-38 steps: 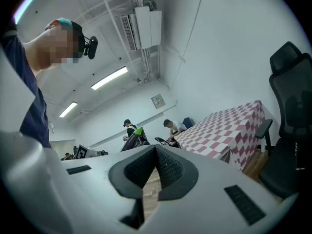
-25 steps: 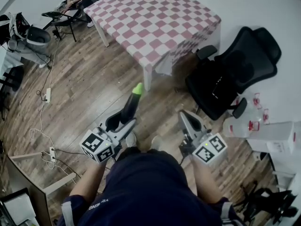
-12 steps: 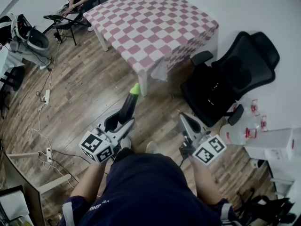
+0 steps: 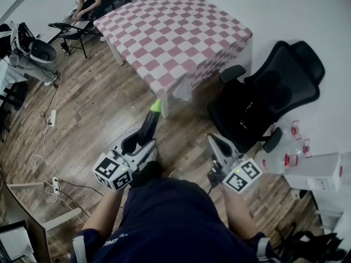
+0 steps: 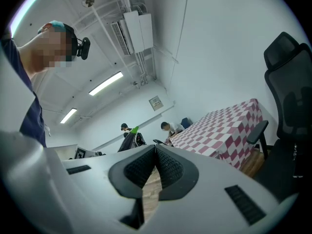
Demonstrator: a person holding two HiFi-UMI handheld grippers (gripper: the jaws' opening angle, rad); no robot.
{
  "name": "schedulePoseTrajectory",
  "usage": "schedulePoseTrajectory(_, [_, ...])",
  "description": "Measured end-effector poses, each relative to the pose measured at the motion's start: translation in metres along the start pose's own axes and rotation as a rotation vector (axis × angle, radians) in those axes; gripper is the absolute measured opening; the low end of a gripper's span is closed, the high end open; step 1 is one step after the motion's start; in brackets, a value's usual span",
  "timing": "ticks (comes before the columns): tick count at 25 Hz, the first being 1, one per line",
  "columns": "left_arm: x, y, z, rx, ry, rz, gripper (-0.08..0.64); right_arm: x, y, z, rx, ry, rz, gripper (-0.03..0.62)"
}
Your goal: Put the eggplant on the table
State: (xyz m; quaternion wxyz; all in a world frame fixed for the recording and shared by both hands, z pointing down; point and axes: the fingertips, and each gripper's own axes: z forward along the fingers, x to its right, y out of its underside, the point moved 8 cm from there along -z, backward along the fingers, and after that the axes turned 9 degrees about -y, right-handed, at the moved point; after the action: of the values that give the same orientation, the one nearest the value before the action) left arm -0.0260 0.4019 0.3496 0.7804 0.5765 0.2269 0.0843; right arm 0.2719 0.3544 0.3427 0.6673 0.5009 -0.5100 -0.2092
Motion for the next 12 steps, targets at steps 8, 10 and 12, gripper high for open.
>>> schedulePoseTrajectory(8, [-0.043,-0.003,0.047,-0.033,0.021,-0.038,0.235,0.041,-0.002,0.037,-0.014,0.043,0.025,0.015])
schedulePoseTrajectory(10, [-0.061,-0.006,0.065,-0.040,0.033,-0.048,0.235,0.054,-0.004,0.056,-0.022,0.050,0.034,0.015])
schedulePoseTrajectory(12, [-0.084,-0.012,0.082,-0.045,0.044,-0.051,0.235,0.068,-0.006,0.082,-0.032,0.051,0.039,0.015])
